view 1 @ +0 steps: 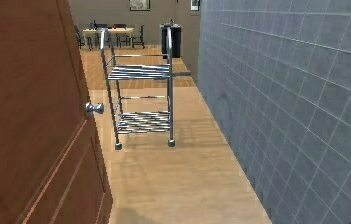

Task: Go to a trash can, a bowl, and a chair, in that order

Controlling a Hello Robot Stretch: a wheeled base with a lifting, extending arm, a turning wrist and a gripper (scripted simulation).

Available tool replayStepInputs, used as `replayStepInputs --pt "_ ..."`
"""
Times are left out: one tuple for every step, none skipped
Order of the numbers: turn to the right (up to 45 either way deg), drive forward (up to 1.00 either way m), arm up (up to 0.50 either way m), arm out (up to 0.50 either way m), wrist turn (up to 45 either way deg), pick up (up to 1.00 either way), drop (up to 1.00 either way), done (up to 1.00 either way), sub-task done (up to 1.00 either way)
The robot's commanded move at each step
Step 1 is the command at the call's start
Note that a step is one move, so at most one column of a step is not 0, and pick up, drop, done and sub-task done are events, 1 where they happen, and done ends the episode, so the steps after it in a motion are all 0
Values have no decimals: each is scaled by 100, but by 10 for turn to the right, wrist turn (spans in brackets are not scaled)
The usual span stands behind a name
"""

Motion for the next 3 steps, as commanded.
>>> replayStepInputs --pt "-60 0 0 0 0 0 0 0 0" --pt "0 100 0 0 0 0 0 0 0" --pt "60 0 0 0 0 0 0 0 0"
